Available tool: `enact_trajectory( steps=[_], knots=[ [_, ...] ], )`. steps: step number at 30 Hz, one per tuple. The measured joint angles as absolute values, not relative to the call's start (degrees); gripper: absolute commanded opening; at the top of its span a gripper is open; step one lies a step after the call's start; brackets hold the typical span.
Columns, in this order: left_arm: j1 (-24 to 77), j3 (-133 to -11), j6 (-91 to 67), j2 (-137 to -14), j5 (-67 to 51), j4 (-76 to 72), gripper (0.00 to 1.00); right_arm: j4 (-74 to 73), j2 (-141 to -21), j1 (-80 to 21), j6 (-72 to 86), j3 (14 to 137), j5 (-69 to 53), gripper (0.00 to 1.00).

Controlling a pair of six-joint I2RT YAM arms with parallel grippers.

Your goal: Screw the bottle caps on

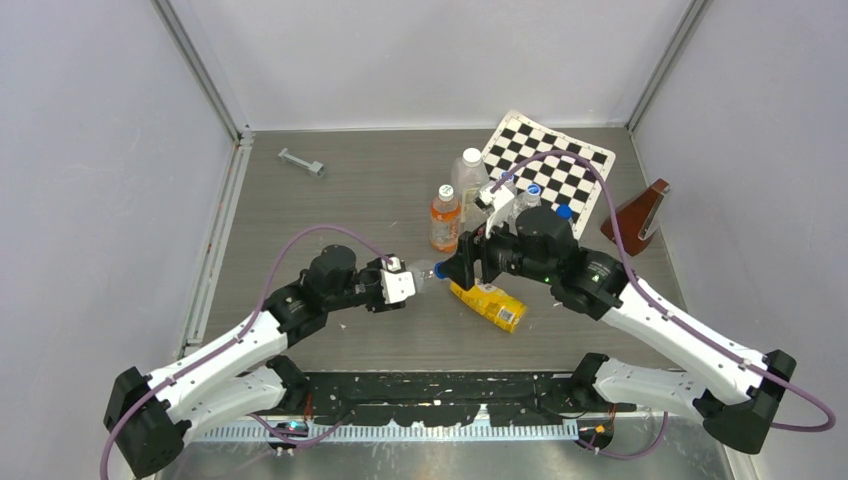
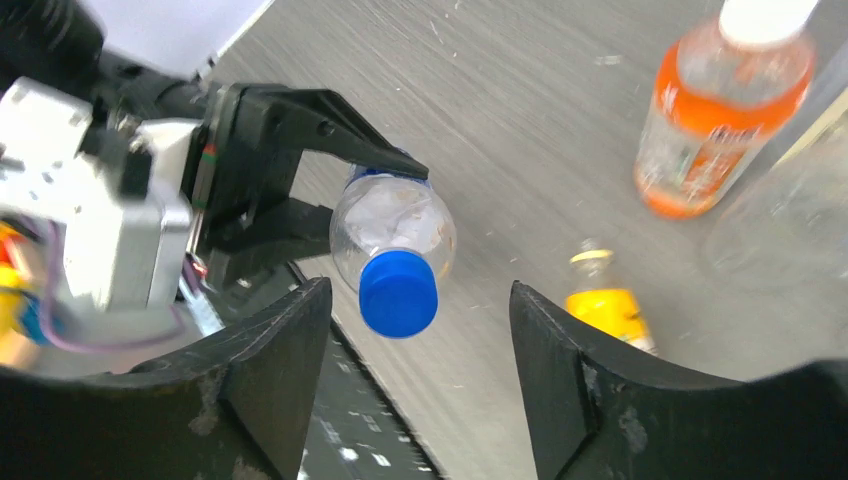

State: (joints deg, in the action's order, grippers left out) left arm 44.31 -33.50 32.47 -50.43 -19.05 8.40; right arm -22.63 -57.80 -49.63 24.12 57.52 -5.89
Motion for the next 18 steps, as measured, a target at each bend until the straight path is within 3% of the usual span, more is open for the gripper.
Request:
enact_trajectory(
  steps=[11, 18],
  knots=[
    [44.3, -33.5, 32.4, -50.9, -20.0, 8.6, 0.51, -31.0, -53.2, -49.3, -25.5, 60.2, -19.7, 0.81],
    [44.3, -33.5, 32.4, -51.2, -21.1, 8.6, 0.51, -37.9, -58.2, -49.3, -40.3, 63.9, -23.9, 0.76]
  ],
)
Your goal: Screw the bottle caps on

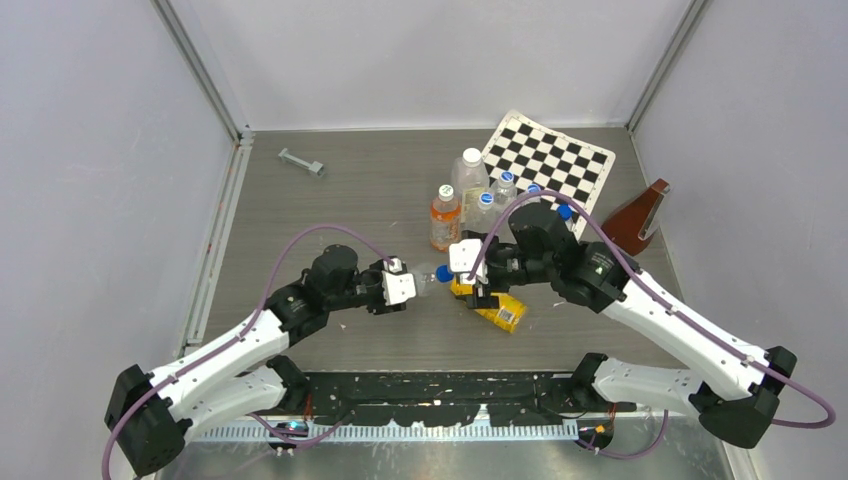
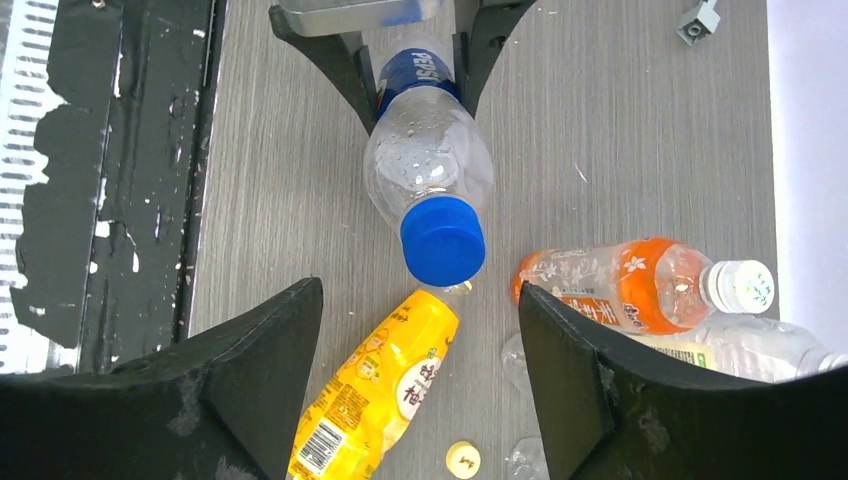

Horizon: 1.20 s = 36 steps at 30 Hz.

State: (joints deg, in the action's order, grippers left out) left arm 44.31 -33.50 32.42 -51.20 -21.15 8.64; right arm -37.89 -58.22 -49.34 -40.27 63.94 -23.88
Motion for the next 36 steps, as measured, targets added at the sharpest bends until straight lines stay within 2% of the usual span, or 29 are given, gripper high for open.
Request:
enact_trajectory(
  steps=[22, 26, 29, 32, 34, 36],
  knots=[
    [44.6, -33.5, 32.4, -51.5, -22.3, 8.8, 0.51, -40.8, -64.3, -49.3, -46.9, 66.7, -28.3, 0.59],
    [44.6, -33.5, 32.4, -51.5, -22.3, 8.8, 0.51, -40.8, -64.9, -49.3, -46.9, 67.0, -28.5, 0.52],
    [44.6, -33.5, 32.4, -51.5, -22.4, 9.1, 0.51, -40.8, -65.4, -49.3, -46.7, 67.2, -28.5, 0.38],
    [44.7, -33.5, 32.5, -51.5, -22.7, 10.0, 0.51, -40.9, -65.9, -49.3, -45.8, 67.5, -28.4, 0.13],
    [44.8, -33.5, 32.6, -51.5, -23.0, 10.3, 0.51, -40.9, -66.2, -49.3, -44.4, 67.8, -28.3, 0.06],
    [44.8, -33.5, 32.4, -51.5, -23.2, 10.2, 0.51, -41.0, -66.3, -49.3, -41.8, 68.2, -27.9, 0.03]
  ],
)
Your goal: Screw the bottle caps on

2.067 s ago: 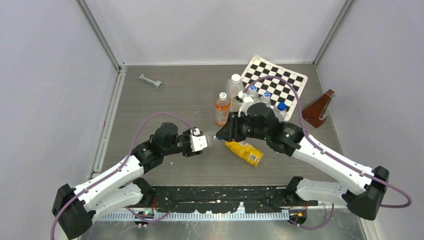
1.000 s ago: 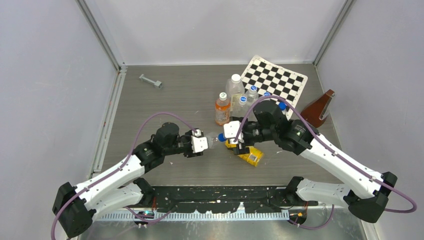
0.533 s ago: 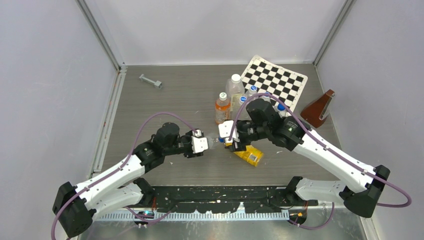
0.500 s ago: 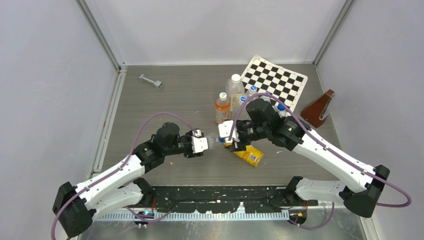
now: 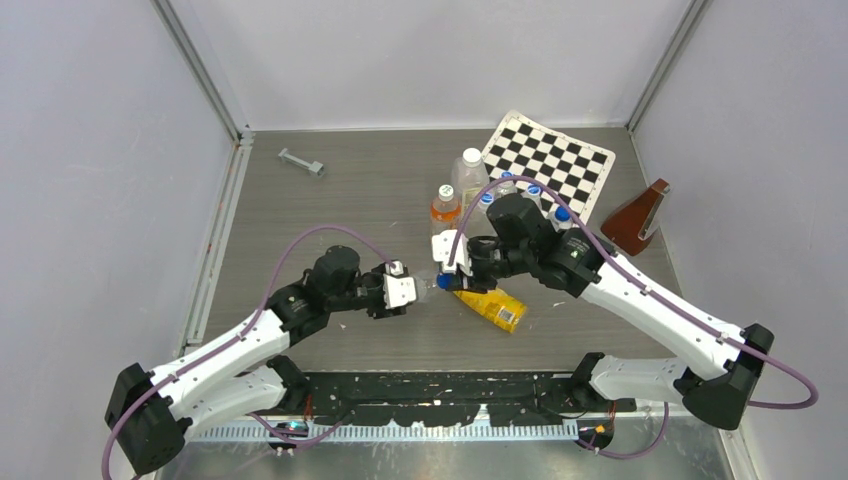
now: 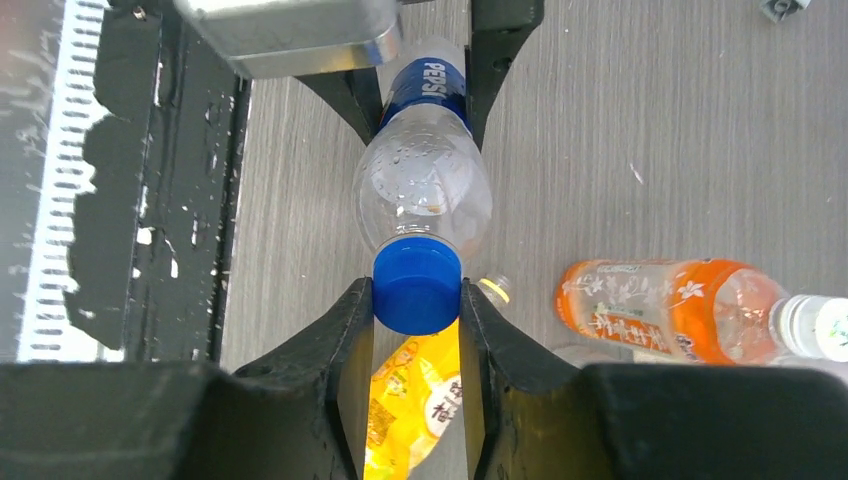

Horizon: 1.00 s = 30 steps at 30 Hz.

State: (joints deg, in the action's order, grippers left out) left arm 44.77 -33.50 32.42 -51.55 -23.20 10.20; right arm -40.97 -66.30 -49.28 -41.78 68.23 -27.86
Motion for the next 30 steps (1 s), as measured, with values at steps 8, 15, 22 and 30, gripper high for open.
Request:
enact_trajectory(
  steps=[8, 15, 22, 30],
  knots=[
    [44.7, -33.5, 32.0, -51.5, -22.3, 10.0, 0.51, -37.5, -66.8, -50.0, -2.9, 68.5, -16.6, 0.01],
    [44.6, -33.5, 32.0, -51.5, -19.3, 10.7, 0.51, -32.4, -65.4, -50.2, 31.0, 63.9, -7.0, 0.22],
    [44.8, -33.5, 32.3, -51.0, -19.3, 10.3, 0.51, -26.7, -61.3, -49.8, 23.8, 60.4, -6.6, 0.69],
    [45.0, -33.5, 32.9, -50.9, -20.7, 10.6, 0.51, -25.6, -52.7, -49.3, -12.0, 59.5, -14.6, 0.81]
  ],
)
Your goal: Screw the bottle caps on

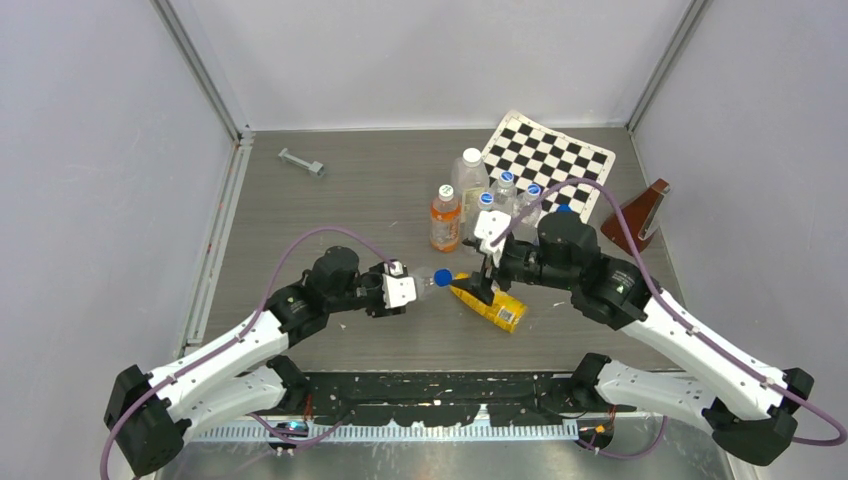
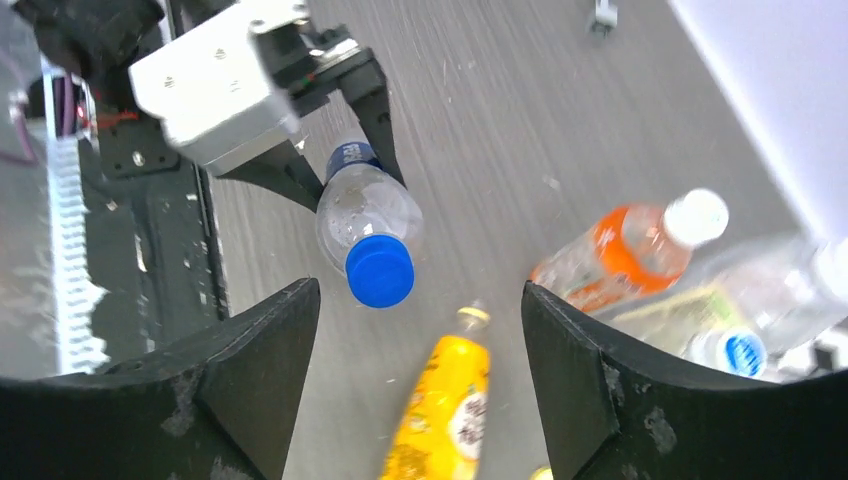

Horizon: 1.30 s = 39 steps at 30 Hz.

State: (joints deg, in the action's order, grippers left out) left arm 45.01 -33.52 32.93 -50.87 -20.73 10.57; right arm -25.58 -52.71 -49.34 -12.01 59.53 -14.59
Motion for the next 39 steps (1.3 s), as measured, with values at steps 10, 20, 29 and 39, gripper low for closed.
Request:
enact_trajectory(
  steps=[10, 20, 29, 39],
  knots=[
    [45.1, -33.5, 33.1, -50.9, -23.1, 11.0, 0.51, -35.0, -59.8, -49.4, -43.4, 64.1, -27.2, 0.76],
    [45.4, -33.5, 33.1, -51.1, -23.7, 11.1, 0.51, -40.4, -63.4, -49.4, -49.7, 67.4, -31.0, 0.60],
    [45.4, -33.5, 33.1, -51.1, -23.7, 11.2, 0.51, -41.8, -65.6, -49.4, -49.8, 68.4, -32.2, 0.52],
    [45.6, -33.5, 33.1, -51.1, -24.1, 11.3, 0.51, -43.9, -67.6, -49.4, -48.6, 69.9, -32.0, 0.26]
  ],
)
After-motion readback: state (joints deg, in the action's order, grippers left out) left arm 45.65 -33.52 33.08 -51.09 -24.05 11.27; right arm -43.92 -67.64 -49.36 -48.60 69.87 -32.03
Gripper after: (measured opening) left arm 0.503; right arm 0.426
